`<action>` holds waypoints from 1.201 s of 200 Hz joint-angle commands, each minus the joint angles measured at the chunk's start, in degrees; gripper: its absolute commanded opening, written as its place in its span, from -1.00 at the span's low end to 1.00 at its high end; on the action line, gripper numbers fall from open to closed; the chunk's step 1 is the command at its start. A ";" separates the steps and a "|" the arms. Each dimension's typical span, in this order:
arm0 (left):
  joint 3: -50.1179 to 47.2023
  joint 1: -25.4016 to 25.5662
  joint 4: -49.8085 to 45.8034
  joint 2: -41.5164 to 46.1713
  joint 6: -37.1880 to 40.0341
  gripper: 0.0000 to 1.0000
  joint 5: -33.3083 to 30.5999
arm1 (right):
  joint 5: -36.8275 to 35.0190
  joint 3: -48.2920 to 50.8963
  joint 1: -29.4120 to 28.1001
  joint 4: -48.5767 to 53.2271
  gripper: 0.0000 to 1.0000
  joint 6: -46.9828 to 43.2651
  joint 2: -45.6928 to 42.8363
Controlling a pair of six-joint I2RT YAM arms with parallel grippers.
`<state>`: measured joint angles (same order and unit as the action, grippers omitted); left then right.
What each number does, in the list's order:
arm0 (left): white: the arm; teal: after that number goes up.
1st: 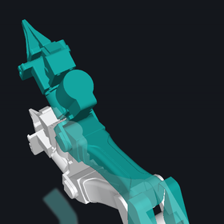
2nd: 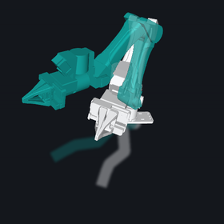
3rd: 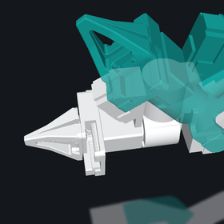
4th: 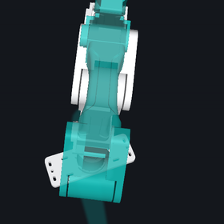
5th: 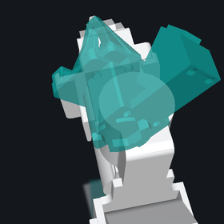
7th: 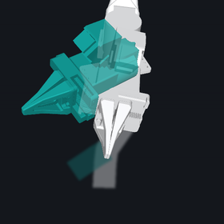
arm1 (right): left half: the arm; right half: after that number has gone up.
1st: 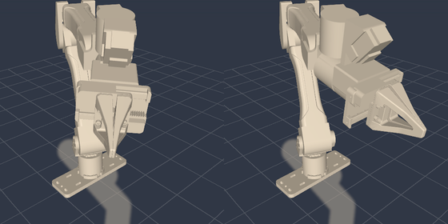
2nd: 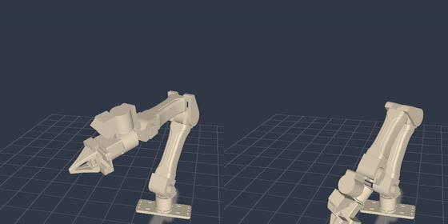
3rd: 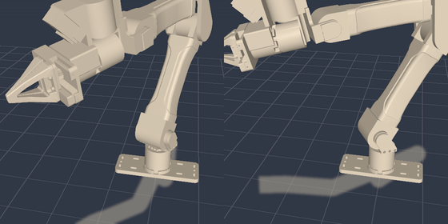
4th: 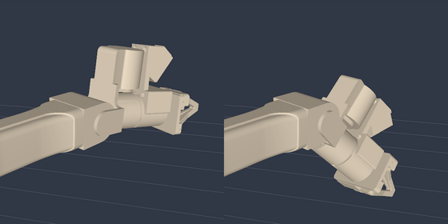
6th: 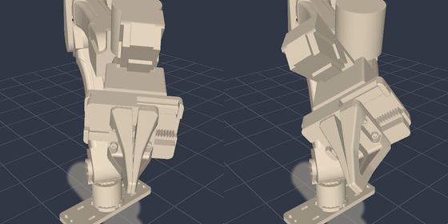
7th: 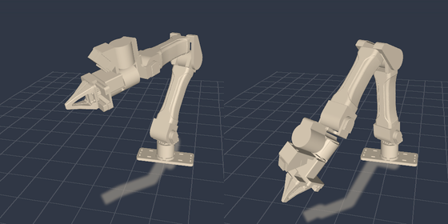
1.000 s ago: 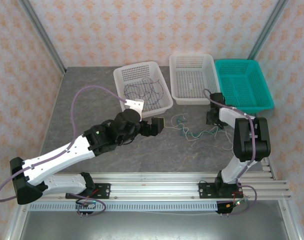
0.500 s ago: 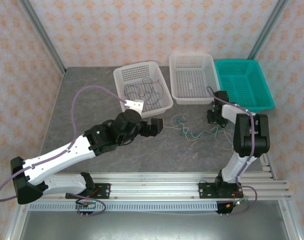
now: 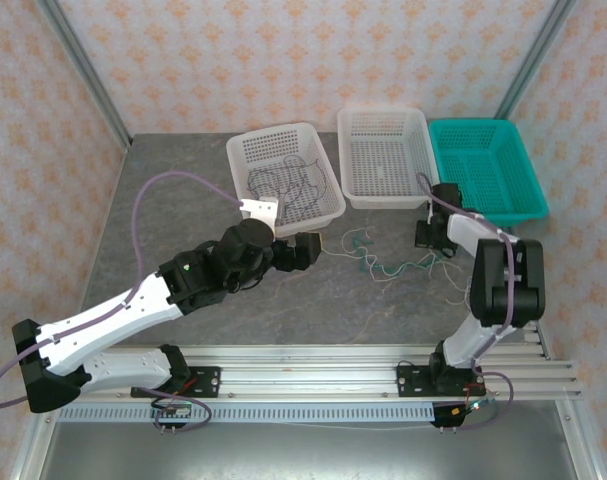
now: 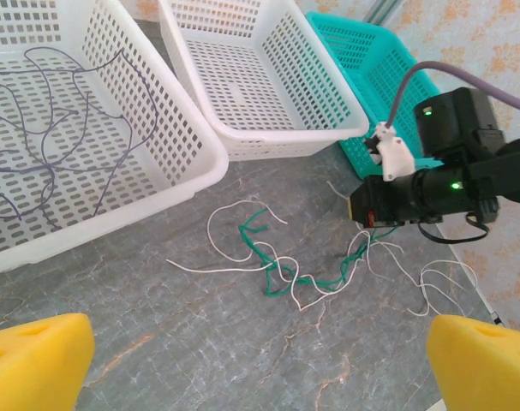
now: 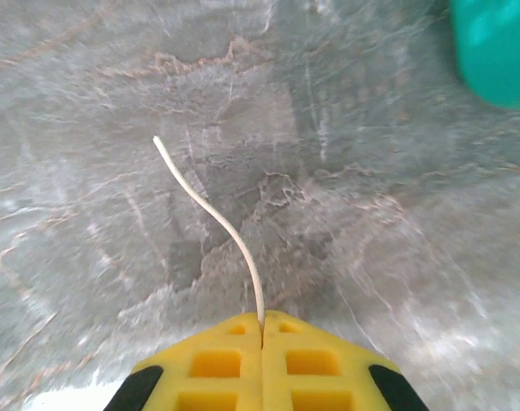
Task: Untangle the cables
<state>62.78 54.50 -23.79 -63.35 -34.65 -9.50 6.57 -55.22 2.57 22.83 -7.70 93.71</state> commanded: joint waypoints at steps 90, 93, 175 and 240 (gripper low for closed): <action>-1.22 0.08 -0.36 1.39 -0.46 1.00 1.13 | -6.00 -10.98 -6.84 -5.25 -1.00 5.40 -35.55; -1.35 0.09 -0.17 1.47 -0.35 1.00 1.40 | -5.43 -12.05 -6.96 -5.41 -1.00 5.90 -35.46; -7.30 0.44 13.36 5.52 9.89 1.00 20.21 | 1.59 -44.04 -8.33 -4.07 -1.00 29.08 -19.84; -9.99 0.49 10.22 12.04 10.60 1.00 13.66 | -4.76 -77.52 -9.16 9.03 -1.00 30.28 8.65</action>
<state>54.11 54.76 -13.45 -53.39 -25.54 6.81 4.60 -121.86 -6.37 23.29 20.84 93.10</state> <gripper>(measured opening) 0.999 0.051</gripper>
